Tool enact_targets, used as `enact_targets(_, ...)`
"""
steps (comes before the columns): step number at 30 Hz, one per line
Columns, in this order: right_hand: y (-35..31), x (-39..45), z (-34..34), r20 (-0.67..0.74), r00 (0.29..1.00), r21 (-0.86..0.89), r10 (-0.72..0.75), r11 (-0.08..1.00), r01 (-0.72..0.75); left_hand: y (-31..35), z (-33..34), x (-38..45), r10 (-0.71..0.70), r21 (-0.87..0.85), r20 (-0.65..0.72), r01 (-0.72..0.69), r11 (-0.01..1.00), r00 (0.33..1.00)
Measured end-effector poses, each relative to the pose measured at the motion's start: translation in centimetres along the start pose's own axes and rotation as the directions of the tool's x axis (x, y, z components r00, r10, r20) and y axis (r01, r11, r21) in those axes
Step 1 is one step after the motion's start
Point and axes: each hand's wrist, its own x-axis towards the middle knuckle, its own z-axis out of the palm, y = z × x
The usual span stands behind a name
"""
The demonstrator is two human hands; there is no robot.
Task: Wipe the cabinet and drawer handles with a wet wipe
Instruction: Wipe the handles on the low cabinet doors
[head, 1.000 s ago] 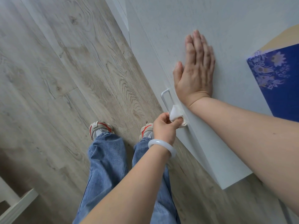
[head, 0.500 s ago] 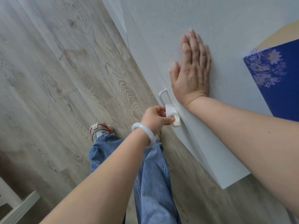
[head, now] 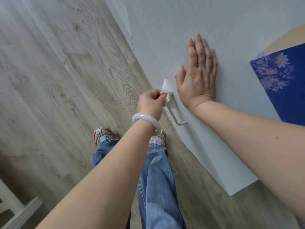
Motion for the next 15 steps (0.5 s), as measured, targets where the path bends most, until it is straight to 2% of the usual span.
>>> enact_targets(4,0.1,0.0,0.1,-0.004,1.0,0.006,-0.004,1.0,0.004,-1.4,0.7,-2.1,-0.102,-0.164,-0.052,0.092,0.982,0.993)
enact_targets(8,0.2,-0.1,0.1,-0.01,1.0,0.0,-0.003,1.0,0.003,-3.2,1.8,-5.0,-0.205,-0.138,0.047,0.21,0.968,0.978)
enact_targets(10,0.2,-0.1,0.0,0.003,1.0,-0.005,-0.001,1.0,0.001,-2.7,1.7,-4.8,-0.21,-0.16,0.055,0.216,0.963,0.976)
enact_targets(15,0.0,0.1,0.1,0.0,1.0,-0.01,-0.002,1.0,0.002,-1.2,1.1,-2.3,-0.185,-0.221,-0.038,0.172,0.96,0.982)
